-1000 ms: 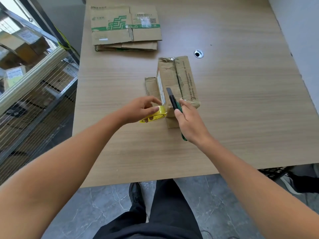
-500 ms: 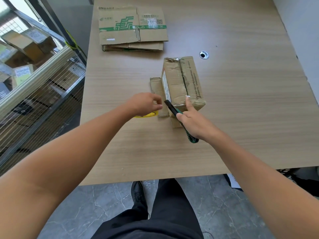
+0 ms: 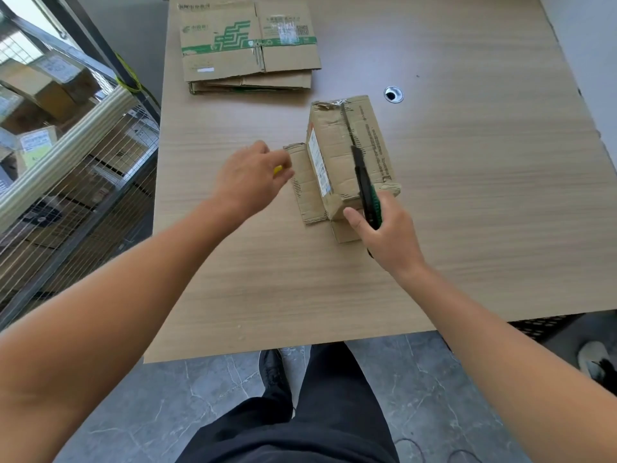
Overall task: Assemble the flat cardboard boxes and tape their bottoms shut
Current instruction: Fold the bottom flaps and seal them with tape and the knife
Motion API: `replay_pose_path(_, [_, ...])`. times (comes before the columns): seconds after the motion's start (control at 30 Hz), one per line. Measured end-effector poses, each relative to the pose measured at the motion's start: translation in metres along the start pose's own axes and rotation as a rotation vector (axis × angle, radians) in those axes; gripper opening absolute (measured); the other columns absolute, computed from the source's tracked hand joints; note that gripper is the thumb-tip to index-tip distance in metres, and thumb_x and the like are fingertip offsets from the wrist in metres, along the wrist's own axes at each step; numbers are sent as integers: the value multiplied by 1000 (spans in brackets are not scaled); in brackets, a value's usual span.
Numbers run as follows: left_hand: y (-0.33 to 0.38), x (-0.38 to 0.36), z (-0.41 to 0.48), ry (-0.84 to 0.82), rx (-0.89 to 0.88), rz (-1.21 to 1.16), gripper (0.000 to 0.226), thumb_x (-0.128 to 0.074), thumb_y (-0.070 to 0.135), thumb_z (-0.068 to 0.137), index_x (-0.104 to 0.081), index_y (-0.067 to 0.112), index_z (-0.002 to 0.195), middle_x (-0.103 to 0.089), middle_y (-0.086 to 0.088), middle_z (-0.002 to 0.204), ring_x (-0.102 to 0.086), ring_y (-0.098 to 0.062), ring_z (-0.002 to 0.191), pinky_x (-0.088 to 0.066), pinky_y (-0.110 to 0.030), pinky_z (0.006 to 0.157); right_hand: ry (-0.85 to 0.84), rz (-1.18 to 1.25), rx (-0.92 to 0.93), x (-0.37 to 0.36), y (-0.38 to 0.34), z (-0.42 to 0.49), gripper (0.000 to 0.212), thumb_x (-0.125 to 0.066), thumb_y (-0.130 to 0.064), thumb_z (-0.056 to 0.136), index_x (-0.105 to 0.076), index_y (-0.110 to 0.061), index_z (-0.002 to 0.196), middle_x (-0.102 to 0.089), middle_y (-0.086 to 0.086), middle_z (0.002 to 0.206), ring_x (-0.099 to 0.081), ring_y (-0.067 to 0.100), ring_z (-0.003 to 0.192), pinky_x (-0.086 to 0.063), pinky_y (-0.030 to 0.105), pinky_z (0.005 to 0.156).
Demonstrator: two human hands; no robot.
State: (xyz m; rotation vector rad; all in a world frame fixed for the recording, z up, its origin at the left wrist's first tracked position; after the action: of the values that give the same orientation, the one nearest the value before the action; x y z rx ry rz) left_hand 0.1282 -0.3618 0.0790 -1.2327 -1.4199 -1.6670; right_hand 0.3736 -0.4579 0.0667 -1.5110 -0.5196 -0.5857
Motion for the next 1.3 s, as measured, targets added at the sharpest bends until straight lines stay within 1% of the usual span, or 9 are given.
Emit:
replay_pose_path(0.07, [-4, 0, 5, 8, 8, -33, 26, -54, 55, 96, -67, 33, 101, -50, 4, 106, -51, -19, 91, -37, -33, 78, 156, 3, -11, -13, 3, 5, 38, -71, -52, 89, -61, -16, 94, -60, -5, 86, -53, 16, 89, -44, 28, 75])
replay_pose_path(0.13, [-4, -4, 8, 2, -3, -46, 27, -57, 59, 93, -67, 34, 96, -51, 7, 111, -50, -14, 91, -36, -32, 78, 247, -61, -31, -34, 6, 16, 38, -76, -47, 86, -60, -13, 95, -60, -1, 93, -47, 21, 97, -43, 31, 83])
replay_pose_path(0.4, [-11, -16, 33, -46, -73, 63, 20, -60, 50, 94, -65, 30, 93, -45, 6, 147, -62, -26, 109, -43, -35, 81, 573, -232, 199, -74, 36, 39, 23, -79, -23, 83, -63, -7, 87, -63, 6, 99, -44, 26, 99, -47, 39, 90])
replay_pose_path(0.5, [-15, -10, 60, -138, -109, 131, 21, -61, 49, 94, -65, 29, 96, -35, 3, 157, -63, -30, 110, -47, -42, 89, 534, -214, 309, -68, 48, 45, 21, -78, -20, 83, -61, -8, 86, -63, 6, 102, -44, 24, 102, -45, 34, 94])
replay_pose_path(0.7, [-36, 25, 93, -315, -255, 160, 11, -68, 53, 87, -67, 42, 88, -18, 12, 166, -57, -28, 125, -43, -36, 92, 128, -150, 501, 3, 77, 66, 20, -78, -15, 82, -60, -8, 88, -64, 3, 104, -48, 25, 100, -30, 15, 98])
replay_pose_path(0.9, [-28, 18, 65, -514, -281, 152, 7, -73, 39, 88, -68, 35, 85, -24, 14, 164, -57, -22, 124, -38, -27, 90, 5, -190, 282, 51, 78, 72, 26, -70, 3, 82, -63, -8, 105, -57, -6, 123, -51, 33, 108, -29, 11, 99])
replay_pose_path(1.07, [-26, 22, 58, -348, -285, -72, 13, -77, 34, 85, -67, 38, 79, -31, 9, 160, -61, -22, 112, -45, -34, 96, 329, -168, 12, 31, 38, 36, 22, -74, -17, 86, -52, -20, 87, -51, 2, 101, -45, 29, 98, -30, 19, 94])
replay_pose_path(1.2, [-19, 34, 93, -516, -297, 10, 14, -78, 35, 83, -68, 40, 73, -22, 23, 162, -52, -9, 121, -39, -31, 98, 253, 47, -248, 2, 9, 13, 29, -75, -37, 88, -52, -20, 91, -51, -5, 92, -51, 18, 87, -36, 24, 74])
replay_pose_path(1.3, [-9, 33, 97, -567, -347, 74, 17, -78, 35, 82, -67, 40, 71, -33, 23, 157, -51, -10, 126, -39, -31, 99, 167, 205, -355, -14, -5, 9, 32, -75, -42, 88, -52, -19, 89, -55, 4, 98, -55, 17, 85, -44, 30, 76])
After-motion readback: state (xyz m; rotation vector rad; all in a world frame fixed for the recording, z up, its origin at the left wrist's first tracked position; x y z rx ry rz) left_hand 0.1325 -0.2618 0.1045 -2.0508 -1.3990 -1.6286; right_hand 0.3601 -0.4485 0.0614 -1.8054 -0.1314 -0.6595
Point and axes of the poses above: each hand's wrist, its own z-axis towards the middle knuckle, its own x-axis out of the back of the hand, y = z × x, the point moved 1 cm from there along z, towards the middle knuckle
